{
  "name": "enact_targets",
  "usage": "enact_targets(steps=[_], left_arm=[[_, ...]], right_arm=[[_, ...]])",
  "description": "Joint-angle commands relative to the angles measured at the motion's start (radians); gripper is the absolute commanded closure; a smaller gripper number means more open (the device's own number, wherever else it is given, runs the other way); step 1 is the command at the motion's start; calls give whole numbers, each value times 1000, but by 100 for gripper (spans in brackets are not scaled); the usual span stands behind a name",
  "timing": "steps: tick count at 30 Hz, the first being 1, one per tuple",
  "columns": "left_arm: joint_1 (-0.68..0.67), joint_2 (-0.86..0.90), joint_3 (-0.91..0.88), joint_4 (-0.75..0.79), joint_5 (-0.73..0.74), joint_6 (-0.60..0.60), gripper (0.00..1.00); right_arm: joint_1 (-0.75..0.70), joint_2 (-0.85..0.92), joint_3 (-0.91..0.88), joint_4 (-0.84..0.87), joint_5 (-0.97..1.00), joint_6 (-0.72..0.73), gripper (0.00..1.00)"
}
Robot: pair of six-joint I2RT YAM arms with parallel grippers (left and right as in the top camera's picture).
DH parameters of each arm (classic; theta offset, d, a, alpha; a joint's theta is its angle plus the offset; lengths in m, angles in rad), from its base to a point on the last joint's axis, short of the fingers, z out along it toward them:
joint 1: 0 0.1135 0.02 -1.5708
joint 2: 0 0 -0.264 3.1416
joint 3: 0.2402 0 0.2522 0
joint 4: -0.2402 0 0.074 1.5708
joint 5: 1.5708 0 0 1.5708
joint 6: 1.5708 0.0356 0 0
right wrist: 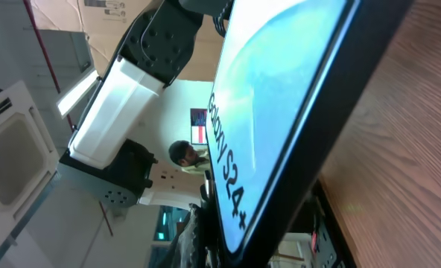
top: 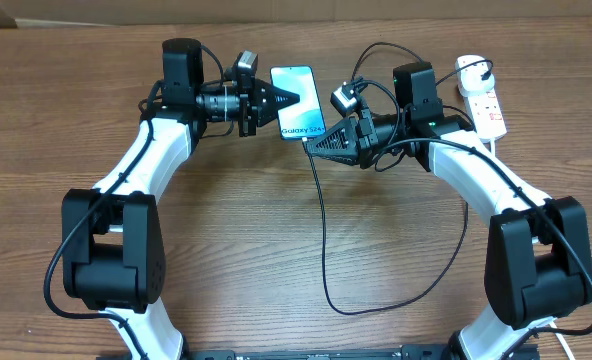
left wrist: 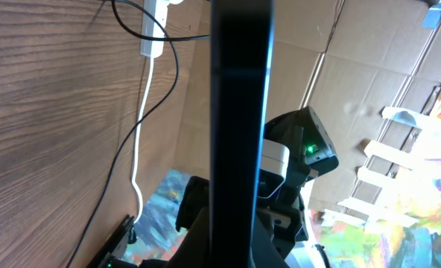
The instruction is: Plug charger to phone and switch on socket
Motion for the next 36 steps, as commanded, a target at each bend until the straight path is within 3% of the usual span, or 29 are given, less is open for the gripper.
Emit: enact_targets(steps=[1,36], left_arm=[[0,-12,16,6,37,27,96],[0,-12,16,13,63,48,96]], right_arm=[[-7,-25,23,3,-12,14,96],[-8,-25,22,-33,14,14,96]])
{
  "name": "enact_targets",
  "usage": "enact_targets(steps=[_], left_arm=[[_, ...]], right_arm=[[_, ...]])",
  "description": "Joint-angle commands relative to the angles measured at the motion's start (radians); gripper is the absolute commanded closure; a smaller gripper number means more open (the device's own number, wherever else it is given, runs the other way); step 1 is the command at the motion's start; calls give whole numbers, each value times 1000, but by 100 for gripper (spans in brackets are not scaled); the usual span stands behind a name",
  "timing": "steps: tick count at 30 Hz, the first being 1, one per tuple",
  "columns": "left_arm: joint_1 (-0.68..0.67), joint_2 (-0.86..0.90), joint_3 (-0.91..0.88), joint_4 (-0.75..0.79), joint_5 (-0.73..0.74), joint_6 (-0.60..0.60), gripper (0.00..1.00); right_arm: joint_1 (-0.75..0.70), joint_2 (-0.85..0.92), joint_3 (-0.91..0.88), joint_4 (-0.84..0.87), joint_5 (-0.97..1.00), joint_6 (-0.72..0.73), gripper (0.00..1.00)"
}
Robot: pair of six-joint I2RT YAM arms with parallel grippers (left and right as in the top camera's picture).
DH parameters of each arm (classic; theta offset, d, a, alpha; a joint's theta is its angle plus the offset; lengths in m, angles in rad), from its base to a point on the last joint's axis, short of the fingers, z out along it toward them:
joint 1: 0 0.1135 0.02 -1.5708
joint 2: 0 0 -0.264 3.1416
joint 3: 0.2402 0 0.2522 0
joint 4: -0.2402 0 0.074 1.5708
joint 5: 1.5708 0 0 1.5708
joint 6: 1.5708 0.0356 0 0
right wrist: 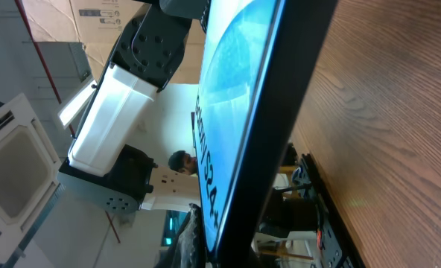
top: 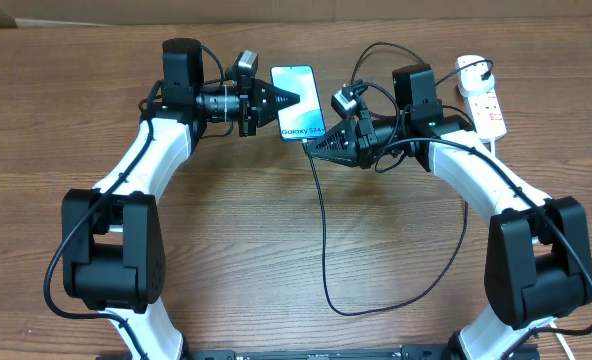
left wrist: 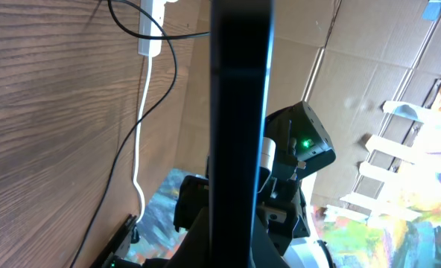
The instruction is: Plug charger to phone and switch on socket
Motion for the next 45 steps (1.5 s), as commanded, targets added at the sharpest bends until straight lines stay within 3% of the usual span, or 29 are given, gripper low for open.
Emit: enact_targets(steps=[1,45], left_arm=[[0,-12,16,11,54,31,96],[-29,-12,16,10,57,76,96]], right_arm=[[-8,-25,22,5,0,1,96],[-7,-25,22,31,45,105,96]])
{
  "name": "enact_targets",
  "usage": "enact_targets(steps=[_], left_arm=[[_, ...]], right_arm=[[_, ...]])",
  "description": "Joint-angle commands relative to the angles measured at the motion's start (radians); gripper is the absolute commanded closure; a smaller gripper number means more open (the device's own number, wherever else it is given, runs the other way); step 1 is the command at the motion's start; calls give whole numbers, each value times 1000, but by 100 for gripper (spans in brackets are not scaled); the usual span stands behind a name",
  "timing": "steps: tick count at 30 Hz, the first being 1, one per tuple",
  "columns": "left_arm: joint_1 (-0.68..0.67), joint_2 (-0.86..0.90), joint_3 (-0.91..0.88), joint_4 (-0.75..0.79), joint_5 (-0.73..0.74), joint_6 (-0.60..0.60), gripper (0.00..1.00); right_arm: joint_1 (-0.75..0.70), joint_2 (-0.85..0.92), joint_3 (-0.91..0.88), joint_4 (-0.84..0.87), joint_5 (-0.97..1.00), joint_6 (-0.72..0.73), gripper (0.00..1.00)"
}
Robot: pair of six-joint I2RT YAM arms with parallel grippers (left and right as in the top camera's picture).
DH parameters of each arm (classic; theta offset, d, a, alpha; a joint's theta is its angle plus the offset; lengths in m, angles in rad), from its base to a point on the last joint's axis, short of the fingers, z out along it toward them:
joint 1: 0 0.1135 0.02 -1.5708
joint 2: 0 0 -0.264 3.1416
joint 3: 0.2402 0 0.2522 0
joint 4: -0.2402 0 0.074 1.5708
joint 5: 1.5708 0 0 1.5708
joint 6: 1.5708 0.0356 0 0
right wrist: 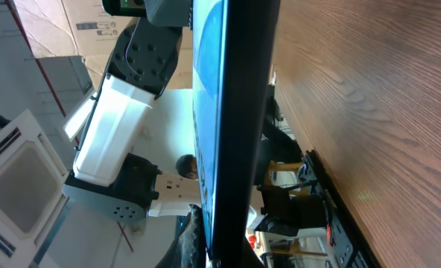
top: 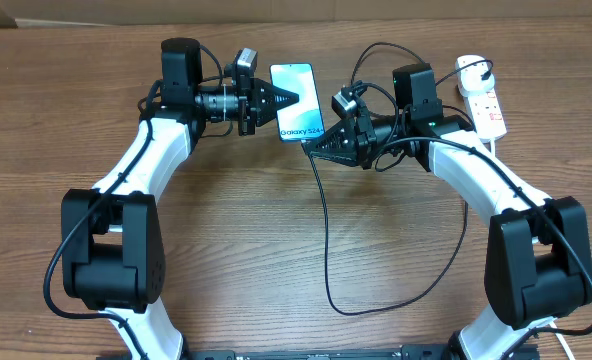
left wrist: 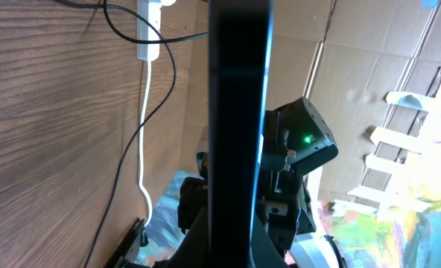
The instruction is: Plug charger to phone and switch on socket
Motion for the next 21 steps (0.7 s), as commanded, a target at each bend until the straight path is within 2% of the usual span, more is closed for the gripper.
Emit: enact_targets(steps=[1,9,21], left_arm=[[-27,-12,16,4,53,26,96],[-35,-12,16,3,54,11,96],[-35,-12,16,5,114,20,96]], right_arm=[[-7,-25,22,15,29,18,96],[15,-25,22,19,96,43,96],[15,-25,22,53,57,43,96]])
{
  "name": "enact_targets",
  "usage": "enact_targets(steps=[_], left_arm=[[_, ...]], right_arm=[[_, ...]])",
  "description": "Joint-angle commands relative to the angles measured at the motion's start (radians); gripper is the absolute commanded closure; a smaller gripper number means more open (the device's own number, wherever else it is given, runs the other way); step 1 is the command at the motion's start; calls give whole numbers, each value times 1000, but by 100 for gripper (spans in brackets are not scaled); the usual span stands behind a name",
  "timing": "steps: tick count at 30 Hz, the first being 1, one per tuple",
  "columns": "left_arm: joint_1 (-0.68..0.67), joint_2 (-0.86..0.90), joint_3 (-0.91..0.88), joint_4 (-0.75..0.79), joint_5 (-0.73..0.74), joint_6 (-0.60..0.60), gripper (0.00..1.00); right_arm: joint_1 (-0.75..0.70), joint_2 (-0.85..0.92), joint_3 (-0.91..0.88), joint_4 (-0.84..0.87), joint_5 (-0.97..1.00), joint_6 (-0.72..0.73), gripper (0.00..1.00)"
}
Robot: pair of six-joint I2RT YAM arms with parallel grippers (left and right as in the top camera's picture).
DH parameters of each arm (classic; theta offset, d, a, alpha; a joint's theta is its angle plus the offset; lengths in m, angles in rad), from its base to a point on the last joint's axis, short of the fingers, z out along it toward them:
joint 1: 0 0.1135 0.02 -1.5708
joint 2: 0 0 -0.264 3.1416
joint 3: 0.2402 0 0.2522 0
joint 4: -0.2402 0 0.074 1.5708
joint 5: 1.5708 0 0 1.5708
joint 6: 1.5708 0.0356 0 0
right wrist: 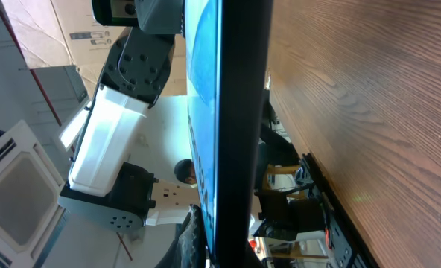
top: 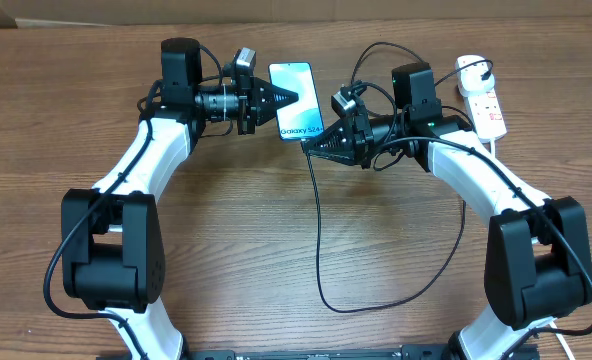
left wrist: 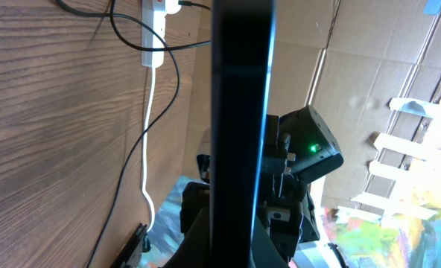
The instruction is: Plug charger to phone and switch on socket
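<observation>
The phone (top: 296, 102) is held off the table with its lit screen up, its text end toward the right arm. My left gripper (top: 280, 99) is shut on its left edge; in the left wrist view the phone (left wrist: 240, 112) is a dark upright bar between the fingers of that gripper (left wrist: 237, 242). My right gripper (top: 314, 145) is shut at the phone's lower end, where the black charger cable (top: 320, 230) comes out; the plug itself is hidden. In the right wrist view the phone (right wrist: 239, 112) stands edge-on above the right gripper (right wrist: 228, 249).
The white power strip (top: 483, 102) lies at the back right with a plug in it, also seen as the strip (left wrist: 155, 33) in the left wrist view. The black cable loops down toward the front of the wooden table (top: 226, 260) and back up to the strip.
In the right wrist view the phone's edge now stands fully upright. The cable loop on the table has shifted a little to the left. Both grippers stay at the phone.
The left gripper held the phone's left edge throughout. In the right wrist view the phone leaned strongly at first, then less, then almost upright, and now stands upright. The right gripper stayed at the phone's lower end with the cable.
</observation>
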Motion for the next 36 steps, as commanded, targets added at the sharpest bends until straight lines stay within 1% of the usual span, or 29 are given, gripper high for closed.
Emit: enact_targets(steps=[1,3,6,20,36], left_arm=[[-34,-12,16,5,140,20,96],[-31,-12,16,5,138,19,96],[-31,-12,16,4,139,19,96],[-31,-12,16,4,184,11,96],[-31,-12,16,4,210,-15,96]], right_arm=[[7,-25,22,62,-17,4,96],[10,-25,22,97,-56,16,96],[11,-25,22,97,-53,26,96],[13,-25,22,77,15,29,96],[13,-25,22,76,40,6,96]])
